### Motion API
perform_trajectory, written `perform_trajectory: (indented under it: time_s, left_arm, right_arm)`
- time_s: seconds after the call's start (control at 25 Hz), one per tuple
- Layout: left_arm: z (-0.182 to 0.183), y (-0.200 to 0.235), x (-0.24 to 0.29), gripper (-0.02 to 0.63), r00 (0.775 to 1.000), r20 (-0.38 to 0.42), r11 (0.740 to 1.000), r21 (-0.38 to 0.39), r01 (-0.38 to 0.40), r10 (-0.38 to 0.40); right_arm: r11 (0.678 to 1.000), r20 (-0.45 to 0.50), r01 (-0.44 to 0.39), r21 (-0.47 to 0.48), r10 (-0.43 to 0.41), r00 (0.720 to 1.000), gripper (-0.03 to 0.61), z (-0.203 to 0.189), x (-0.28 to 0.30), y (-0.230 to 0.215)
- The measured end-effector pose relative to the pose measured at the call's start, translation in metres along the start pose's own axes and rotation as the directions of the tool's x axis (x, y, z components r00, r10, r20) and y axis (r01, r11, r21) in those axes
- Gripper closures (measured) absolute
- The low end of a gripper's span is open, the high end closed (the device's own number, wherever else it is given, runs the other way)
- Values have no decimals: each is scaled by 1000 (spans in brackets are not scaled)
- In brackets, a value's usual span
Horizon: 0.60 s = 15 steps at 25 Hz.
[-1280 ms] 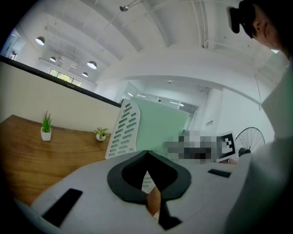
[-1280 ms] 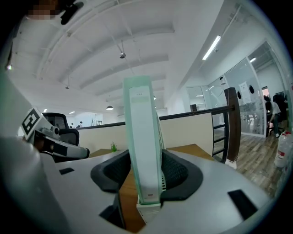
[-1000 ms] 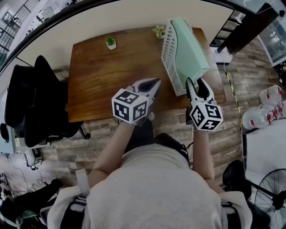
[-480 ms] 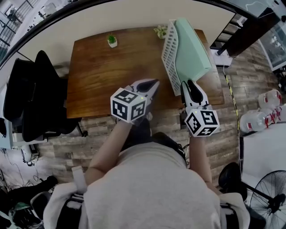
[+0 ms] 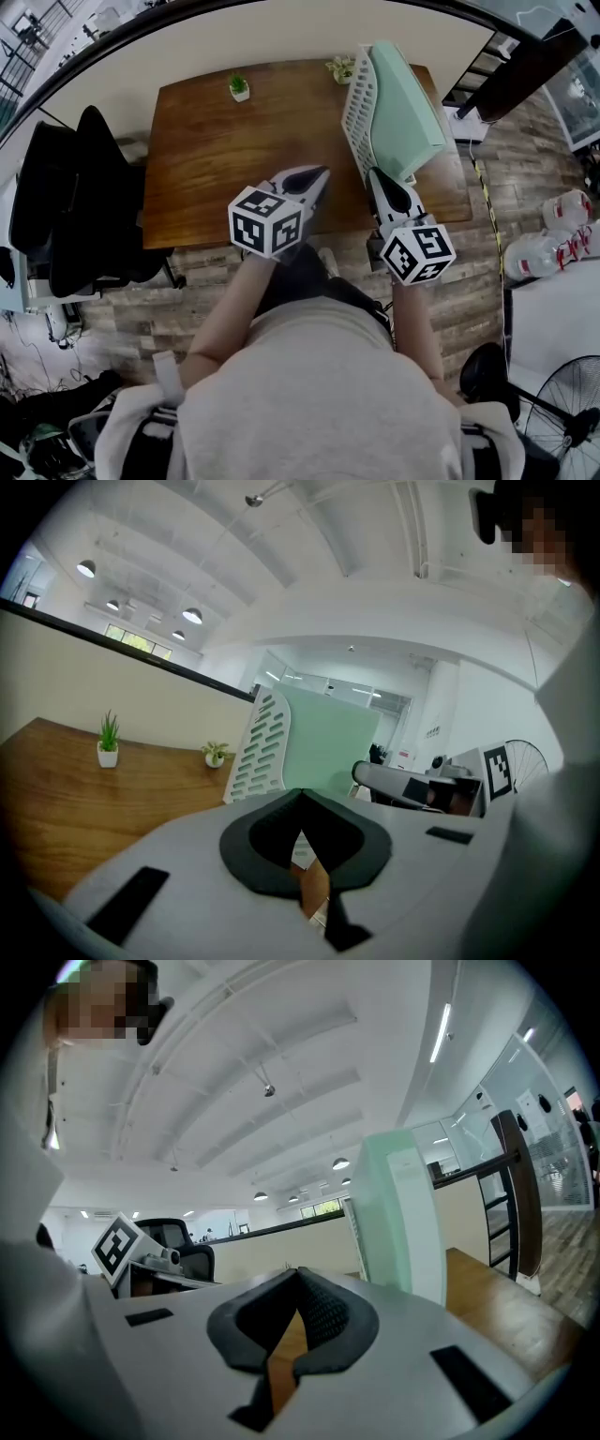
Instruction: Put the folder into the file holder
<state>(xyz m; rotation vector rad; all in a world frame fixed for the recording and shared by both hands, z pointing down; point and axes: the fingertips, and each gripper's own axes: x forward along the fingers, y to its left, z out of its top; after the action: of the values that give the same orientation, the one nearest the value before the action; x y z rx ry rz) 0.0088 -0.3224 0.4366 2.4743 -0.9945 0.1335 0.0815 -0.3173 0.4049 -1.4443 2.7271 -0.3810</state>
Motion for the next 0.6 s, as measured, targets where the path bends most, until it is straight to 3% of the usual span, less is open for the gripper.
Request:
perform_trajectory:
  time_s: [0.6]
  left_arm:
    - [-10, 4, -9, 600, 1000, 11, 1000, -25, -6, 6]
  right_arm:
    - [997, -58, -79, -25, 77, 995, 572, -22, 8, 39]
